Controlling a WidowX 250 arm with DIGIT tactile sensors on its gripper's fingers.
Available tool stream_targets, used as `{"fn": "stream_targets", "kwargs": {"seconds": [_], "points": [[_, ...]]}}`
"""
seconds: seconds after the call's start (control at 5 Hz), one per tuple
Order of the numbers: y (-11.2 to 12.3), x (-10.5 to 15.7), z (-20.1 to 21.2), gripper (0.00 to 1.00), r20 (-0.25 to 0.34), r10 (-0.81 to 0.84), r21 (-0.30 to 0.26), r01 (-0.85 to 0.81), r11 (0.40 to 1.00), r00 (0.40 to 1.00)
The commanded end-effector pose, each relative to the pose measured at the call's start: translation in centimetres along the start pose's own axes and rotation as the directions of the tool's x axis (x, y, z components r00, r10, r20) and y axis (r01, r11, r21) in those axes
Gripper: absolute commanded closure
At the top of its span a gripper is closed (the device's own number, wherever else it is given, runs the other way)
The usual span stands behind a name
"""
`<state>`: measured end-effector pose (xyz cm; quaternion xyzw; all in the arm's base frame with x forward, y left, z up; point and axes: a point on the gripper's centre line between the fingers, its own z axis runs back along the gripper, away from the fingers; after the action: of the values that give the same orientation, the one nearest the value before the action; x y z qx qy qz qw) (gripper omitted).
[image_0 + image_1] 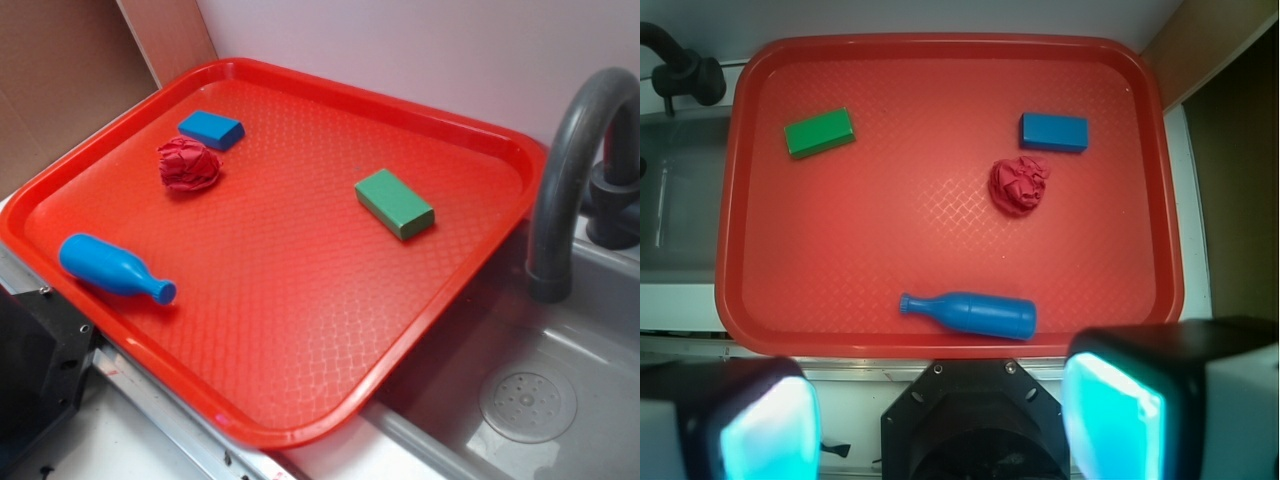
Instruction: Grab the green block.
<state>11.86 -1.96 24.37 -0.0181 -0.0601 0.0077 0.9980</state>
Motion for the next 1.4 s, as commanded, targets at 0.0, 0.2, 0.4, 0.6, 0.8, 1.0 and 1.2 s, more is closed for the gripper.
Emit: {"fn": "stream_targets", "kwargs": {"seconds": [0.0,0.2,0.4,0.6,0.8,1.0,1.2], "points": [[0.0,0.0,0.0,0.00,0.000,0.000,0.000,0.000,1.000,1.000],[-0.8,1.2,-0.9,0.00,0.015,-0.189,0.039,0.188,0.981,0.982],[-0.4,4.0,-2.4,0.00,0.003,-0.356,0.110,0.354,0.929,0.934],[-1.3,6.8,-4.6,0.00,0.084,-0.567,0.045,0.565,0.824,0.819],[-2.2,8.9,-7.0,0.00,0.098,-0.745,-0.009,0.749,0.663,0.660],[-3.6,10.9,-9.0,0.00,0.132,-0.878,-0.038,0.888,0.459,0.460],[-5.1,12.0,-10.5,0.00,0.146,-0.962,-0.052,0.973,0.225,0.230]]}}
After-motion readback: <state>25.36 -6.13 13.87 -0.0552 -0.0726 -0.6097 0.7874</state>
